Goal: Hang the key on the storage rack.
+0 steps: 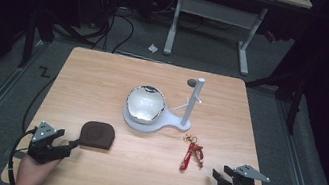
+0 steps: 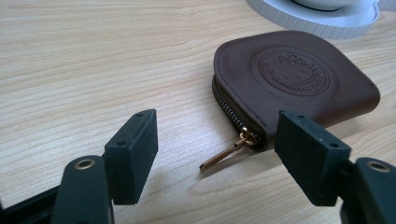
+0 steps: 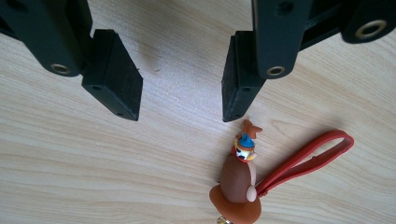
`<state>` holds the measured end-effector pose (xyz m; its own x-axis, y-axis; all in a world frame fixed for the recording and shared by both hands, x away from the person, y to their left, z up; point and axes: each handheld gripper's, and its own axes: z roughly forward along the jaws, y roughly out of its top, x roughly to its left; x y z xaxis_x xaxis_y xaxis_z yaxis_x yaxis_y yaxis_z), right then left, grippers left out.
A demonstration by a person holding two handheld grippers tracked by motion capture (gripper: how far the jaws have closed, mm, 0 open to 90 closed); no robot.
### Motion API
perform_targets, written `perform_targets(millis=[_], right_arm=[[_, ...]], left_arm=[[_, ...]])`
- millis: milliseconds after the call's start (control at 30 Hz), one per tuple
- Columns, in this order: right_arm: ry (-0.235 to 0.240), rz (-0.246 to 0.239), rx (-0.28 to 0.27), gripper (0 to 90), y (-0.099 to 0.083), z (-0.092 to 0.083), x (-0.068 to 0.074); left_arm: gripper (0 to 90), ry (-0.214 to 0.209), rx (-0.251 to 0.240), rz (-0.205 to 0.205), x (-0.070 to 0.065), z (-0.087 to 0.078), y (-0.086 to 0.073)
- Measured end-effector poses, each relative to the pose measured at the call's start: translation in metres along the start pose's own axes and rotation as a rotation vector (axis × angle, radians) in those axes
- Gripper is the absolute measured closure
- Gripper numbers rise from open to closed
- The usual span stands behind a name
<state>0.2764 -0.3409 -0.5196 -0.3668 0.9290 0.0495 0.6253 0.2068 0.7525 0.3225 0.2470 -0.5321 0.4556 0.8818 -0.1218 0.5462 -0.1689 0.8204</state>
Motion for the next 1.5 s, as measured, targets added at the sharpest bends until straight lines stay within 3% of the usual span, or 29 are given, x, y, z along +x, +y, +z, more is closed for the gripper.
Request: perform_targets(millis=[433, 567, 767, 1500], right_arm=[[-0.005, 0.022, 0.031, 50.4, 0.005, 0.008, 0.003], [-0.009, -0.005, 0.055, 49.5, 0.01, 0.012, 0.005], [-0.004, -0.04, 0.122, 48.6, 0.015, 0.017, 0.012], [0.047, -0.054, 0.307, 46.4, 0.032, 0.015, 0.01]], left_arm=[[28.6, -0.025, -0.012, 0.025, -0.004, 0.001, 0.004], [28.5, -0.034, -0.019, 0.024, -0.003, -0.001, 0.004], [28.1, -0.04, -0.03, 0.016, -0.002, -0.002, 0.004], [27.7, -0.06, -0.024, 0.016, -0.001, -0.001, 0.004]])
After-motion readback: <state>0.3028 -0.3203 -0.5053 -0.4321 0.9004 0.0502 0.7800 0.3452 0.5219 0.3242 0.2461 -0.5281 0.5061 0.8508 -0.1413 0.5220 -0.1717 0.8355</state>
